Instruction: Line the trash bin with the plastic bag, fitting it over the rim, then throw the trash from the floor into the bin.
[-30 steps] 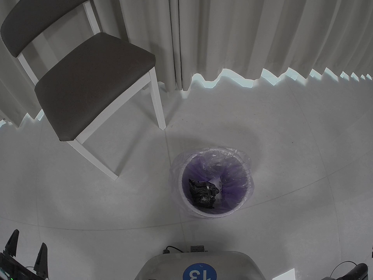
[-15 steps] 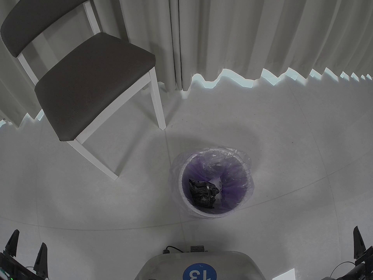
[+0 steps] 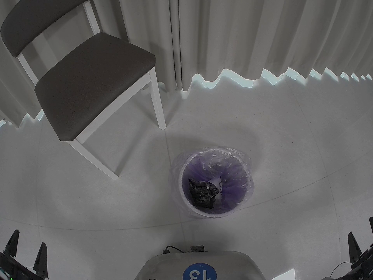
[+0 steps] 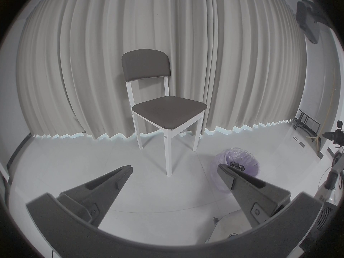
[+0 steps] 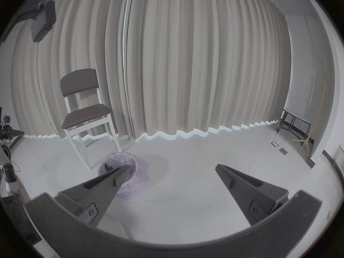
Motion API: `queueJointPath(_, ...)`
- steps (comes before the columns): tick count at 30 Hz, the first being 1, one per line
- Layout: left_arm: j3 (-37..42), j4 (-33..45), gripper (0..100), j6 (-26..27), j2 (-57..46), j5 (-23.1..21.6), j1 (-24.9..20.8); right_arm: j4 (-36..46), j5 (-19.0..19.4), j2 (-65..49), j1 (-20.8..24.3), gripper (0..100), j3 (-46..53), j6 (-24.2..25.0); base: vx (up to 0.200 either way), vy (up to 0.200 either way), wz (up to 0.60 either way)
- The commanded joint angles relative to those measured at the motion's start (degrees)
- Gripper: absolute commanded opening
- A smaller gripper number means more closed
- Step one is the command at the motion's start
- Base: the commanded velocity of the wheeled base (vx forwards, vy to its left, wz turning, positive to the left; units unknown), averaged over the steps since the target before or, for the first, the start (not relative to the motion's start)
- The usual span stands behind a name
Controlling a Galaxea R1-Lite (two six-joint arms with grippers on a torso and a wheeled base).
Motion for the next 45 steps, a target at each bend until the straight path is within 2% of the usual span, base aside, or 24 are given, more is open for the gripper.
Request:
queueJointPath(1,0.92,-0.01,100,-0.15,-0.74,0.09,0.0,-0.19,-1.43,-0.82,0.09,100,0.99,1.01,0.0,0.0,0.0)
queueJointPath(15,0.92,-0.01,100,1.43,-0.66,-0.18,0.0,-0.19,-1.17,-0.82,0.0,100,0.9,-0.66,0.0,0.0,0.0)
queueJointPath(18,0.92,-0.01,100,1.7,-0.74,-0.35,0.0,-0.1,1.38,-0.82,0.0,100,0.9,-3.83,0.0,0.0,0.0)
queueJointPath(21,0.92,-0.01,100,1.87,-0.74,-0.35,0.0,-0.01,1.21,-0.82,0.0,100,0.9,-2.33,0.0,0.0,0.0)
queueJointPath(45,1.01,0.08,100,2.05,-0.74,-0.35,0.0,-0.01,1.21,-0.82,0.0,100,0.9,-2.42,0.0,0.0,0.0)
